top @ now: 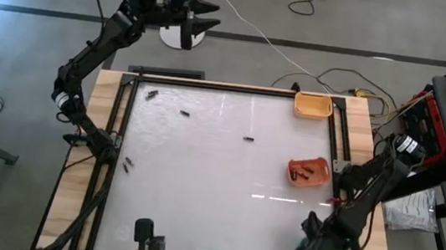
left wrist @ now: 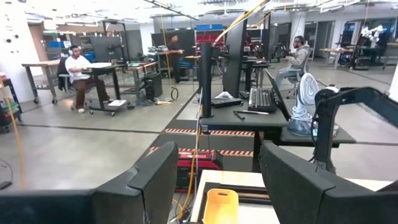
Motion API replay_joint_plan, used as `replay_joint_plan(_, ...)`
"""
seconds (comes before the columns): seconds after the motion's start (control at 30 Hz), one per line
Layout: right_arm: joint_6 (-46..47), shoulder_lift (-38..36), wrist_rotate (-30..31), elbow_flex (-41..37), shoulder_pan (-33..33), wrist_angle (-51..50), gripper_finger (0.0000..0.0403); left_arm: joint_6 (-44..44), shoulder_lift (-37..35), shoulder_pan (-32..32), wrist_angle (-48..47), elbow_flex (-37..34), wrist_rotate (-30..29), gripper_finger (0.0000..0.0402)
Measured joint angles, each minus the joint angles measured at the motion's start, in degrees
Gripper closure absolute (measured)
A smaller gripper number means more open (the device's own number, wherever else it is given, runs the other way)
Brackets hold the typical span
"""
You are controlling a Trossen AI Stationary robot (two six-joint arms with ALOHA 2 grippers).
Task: Sort batteries
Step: Put the silver battery into the green bin
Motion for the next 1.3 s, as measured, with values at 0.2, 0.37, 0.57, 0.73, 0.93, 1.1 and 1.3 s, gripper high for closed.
replay_joint_plan(0.2, -1.73, 0.00, 0.02, -4.91, 0.20, 3.73, 0.0378, -1.08, -0.42, -0.06, -2.21, 0.00, 0.00, 0.0196)
replay_joint_plan(0.37, -2.06, 0.00, -0.26, -7.75, 1.47, 8.82, 0.0379, -1.24, -1.15, -0.45, -3.42, 0.00, 0.03, 0.0196)
replay_joint_plan(0.57, -2.10, 0.00, -0.49, -7.89, 1.58, 7.81, 0.0342, -1.83, -1.25, -0.70, -3.57, 0.00, 0.02, 0.0196)
replay_joint_plan(0.73, -2.46, -0.23, -6.09, -7.74, 1.56, 8.02, 0.0282, -2.35, -1.28, -0.76, -3.80, 0.00, 0.02, 0.0196)
replay_joint_plan(0.93, 0.17, -4.77, -14.99, -1.15, -0.04, 5.28, 0.0234, -2.35, -1.30, -0.83, -4.27, 0.00, 0.04, 0.0196)
replay_joint_plan(1.1, 7.39, -12.42, 7.76, 10.03, -4.11, -9.48, 0.0227, -1.43, -1.30, -1.02, -2.68, 0.00, 3.00, 0.0196)
replay_joint_plan(1.3, 5.32, -17.63, 36.60, 22.38, -16.21, -40.54, 0.0253, -2.54, -1.30, -3.79, -1.41, -0.05, 4.47, 0.0196)
